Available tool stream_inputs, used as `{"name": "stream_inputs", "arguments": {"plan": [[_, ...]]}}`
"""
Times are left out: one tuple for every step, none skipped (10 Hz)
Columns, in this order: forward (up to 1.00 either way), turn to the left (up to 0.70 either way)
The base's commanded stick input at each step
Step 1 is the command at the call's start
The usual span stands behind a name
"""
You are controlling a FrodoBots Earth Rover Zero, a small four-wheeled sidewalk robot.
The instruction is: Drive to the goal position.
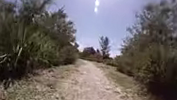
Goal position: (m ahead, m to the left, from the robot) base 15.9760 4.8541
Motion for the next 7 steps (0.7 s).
{"name": "stream_inputs", "arguments": {"plan": [[0.7, 0.0], [0.7, 0.0], [0.7, 0.0], [0.7, 0.0], [0.7, 0.0], [0.7, 0.0], [0.7, 0.0]]}}
